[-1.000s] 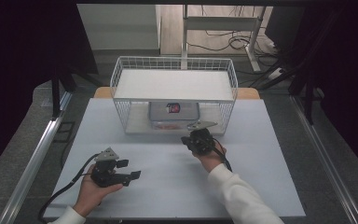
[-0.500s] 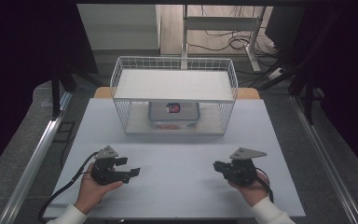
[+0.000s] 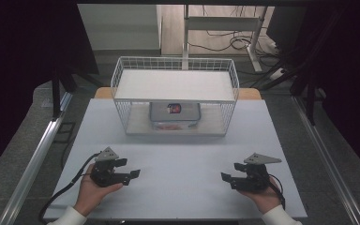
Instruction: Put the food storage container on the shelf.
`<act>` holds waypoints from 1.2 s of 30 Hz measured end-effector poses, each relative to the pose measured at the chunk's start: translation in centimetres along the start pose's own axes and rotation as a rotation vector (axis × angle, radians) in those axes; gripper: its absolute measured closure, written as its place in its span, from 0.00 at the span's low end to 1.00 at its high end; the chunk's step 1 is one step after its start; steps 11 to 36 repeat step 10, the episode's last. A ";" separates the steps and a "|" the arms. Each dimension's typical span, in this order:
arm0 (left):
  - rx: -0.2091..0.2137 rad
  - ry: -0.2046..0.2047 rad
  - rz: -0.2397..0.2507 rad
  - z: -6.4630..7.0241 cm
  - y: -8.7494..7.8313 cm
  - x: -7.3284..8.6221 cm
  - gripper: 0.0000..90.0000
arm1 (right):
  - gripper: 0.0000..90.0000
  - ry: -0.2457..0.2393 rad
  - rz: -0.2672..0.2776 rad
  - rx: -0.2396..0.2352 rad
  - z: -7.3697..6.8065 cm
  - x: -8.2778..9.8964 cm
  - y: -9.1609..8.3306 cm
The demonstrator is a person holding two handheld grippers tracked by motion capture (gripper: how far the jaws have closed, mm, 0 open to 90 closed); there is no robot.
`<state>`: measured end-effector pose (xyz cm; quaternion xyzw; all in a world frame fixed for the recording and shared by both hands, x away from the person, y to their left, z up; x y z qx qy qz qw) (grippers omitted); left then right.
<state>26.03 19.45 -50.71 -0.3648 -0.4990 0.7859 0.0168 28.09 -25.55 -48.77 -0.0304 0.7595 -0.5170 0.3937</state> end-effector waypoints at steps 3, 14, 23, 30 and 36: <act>0.005 0.001 0.001 0.0 0.0 0.0 0.29 | 0.28 -0.006 0.004 0.006 -0.1 0.0 0.0; 0.012 -0.012 0.002 -0.1 0.1 -0.2 0.29 | 0.20 -0.033 0.064 0.005 -0.5 -0.3 -0.2; 0.012 -0.012 0.002 -0.1 0.1 -0.2 0.29 | 0.20 -0.033 0.064 0.005 -0.5 -0.3 -0.2; 0.012 -0.012 0.002 -0.1 0.1 -0.2 0.29 | 0.20 -0.033 0.064 0.005 -0.5 -0.3 -0.2; 0.012 -0.012 0.002 -0.1 0.1 -0.2 0.29 | 0.20 -0.033 0.064 0.005 -0.5 -0.3 -0.2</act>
Point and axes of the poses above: each handheld gripper's, and its own axes: y roughly forward along the jaws, x roughly out of its underside, z roughly to its right, the point moved 1 cm from there along y, roughly forward along the jaws, and after that the axes turned 14 degrees about -z, right-handed, at the moved point
